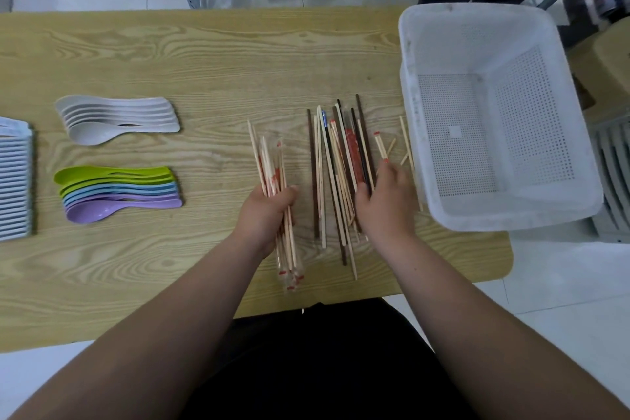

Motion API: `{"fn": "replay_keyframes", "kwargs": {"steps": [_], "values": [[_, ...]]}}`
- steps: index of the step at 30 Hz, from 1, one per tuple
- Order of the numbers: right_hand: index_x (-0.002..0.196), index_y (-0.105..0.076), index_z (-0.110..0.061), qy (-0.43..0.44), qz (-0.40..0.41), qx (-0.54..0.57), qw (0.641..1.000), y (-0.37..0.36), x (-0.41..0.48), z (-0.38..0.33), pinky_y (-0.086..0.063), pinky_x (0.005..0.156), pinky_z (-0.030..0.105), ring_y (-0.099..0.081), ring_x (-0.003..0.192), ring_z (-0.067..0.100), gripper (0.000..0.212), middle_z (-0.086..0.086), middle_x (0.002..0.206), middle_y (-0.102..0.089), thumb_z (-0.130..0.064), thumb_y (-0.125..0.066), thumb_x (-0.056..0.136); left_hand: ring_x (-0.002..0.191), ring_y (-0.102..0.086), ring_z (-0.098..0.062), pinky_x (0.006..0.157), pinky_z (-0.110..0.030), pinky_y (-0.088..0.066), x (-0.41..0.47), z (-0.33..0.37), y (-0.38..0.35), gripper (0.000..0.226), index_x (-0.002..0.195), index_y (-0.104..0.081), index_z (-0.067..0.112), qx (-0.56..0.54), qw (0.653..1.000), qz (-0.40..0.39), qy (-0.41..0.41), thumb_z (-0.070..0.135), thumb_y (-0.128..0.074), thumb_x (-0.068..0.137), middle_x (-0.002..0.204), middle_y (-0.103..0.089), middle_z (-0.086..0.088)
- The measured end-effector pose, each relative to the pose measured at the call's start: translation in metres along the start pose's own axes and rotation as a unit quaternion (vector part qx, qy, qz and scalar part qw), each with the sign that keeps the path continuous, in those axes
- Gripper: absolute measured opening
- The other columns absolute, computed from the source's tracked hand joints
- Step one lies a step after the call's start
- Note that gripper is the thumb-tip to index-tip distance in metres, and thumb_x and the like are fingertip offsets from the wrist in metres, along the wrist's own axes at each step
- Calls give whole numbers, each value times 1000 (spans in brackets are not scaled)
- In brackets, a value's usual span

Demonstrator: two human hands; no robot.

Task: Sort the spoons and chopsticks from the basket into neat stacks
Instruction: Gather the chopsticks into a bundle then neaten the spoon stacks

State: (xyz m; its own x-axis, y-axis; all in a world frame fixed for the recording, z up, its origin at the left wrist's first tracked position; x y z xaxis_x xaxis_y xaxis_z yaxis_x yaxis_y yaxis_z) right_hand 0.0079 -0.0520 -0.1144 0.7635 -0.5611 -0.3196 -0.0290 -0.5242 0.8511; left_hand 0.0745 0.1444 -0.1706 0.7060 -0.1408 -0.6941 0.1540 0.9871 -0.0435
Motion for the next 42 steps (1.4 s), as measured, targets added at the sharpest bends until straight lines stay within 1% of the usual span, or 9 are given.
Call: {"fn": "replay_keyframes", "kwargs": {"steps": [3,7,12,17,23,27,32,39,42], "values": [[159,-10,-9,-27,-18,-87,996,-4,12,22,-18,124,48,-6,153,37,67,22,165,-4,-27,-42,102,58,-58,-24,62,-39,-50,-2,-1,1,27,82,-61,16,10,1000,-4,5,35,-75,70,64,-59,-3],[159,-4,-8,-49,-26,-116,992,-15,31,30,-15,124,53,-4,153,40,66,24,165,0,-24,-34,103,55,-54,-22,58,-36,-47,-6,-4,-1,27,80,-56,15,9,999,-32,10,32,-75,72,63,-54,-4],[150,-35,-11,-94,-1,-115,989,-11,43,30,-29,117,52,-29,143,41,49,24,155,-30,-28,-36,104,54,-53,-21,57,-35,-47,-10,-6,5,24,80,-56,14,2,999,-42,5,29,-75,76,65,-54,-6],[128,-50,-18,-71,52,6,996,-14,46,27,-51,85,43,-58,100,30,30,9,116,-58,-29,-49,101,55,-54,-22,55,-34,-46,-12,-14,14,22,83,-56,16,-2,999,-37,10,26,-75,79,64,-55,-3],[115,-57,-22,-117,54,108,986,-4,55,24,-38,55,25,-60,76,14,16,-4,101,-66,-28,-55,101,54,-53,-20,56,-34,-48,-13,-13,19,20,85,-56,14,1,999,-31,14,23,-74,85,67,-53,-4],[109,-59,-21,-117,15,82,990,0,59,19,-50,57,29,-65,73,20,15,-2,92,-67,-26,-62,95,51,-51,-19,55,-34,-46,-14,-15,20,20,84,-54,14,1,999,-33,18,20,-73,87,64,-53,-3],[108,-62,-12,-132,-33,24,990,1,61,15,-35,48,22,-57,64,14,22,2,87,-64,-24,-68,91,54,-53,-21,59,-37,-47,-15,-16,21,21,85,-55,15,0,999,-37,22,22,-74,83,66,-55,-3],[106,-62,-17,-118,-43,-4,992,0,57,4,-34,48,23,-55,64,13,11,-2,82,-61,-19,-62,95,54,-52,-22,62,-39,-47,-16,-11,21,28,84,-55,14,0,999,-32,30,29,-76,72,67,-54,-5],[113,-69,-14,-107,-21,31,994,4,55,5,-34,51,22,-56,66,12,20,3,97,-70,-18,-60,96,55,-54,-23,62,-39,-49,-17,-8,21,26,84,-56,14,3,999,-31,29,28,-76,75,68,-55,-5]]}}
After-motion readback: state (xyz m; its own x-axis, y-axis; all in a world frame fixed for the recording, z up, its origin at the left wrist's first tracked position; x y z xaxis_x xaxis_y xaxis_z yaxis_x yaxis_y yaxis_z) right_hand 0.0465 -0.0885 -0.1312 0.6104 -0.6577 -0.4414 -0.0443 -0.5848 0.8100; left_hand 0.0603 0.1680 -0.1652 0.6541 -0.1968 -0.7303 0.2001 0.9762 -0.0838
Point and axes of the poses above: each hand's wrist, its own x-axis towards the middle knuckle, its own y-axis out of the back of the hand, z = x × y, the point moved 3 cm from there along x, towards the middle knuckle
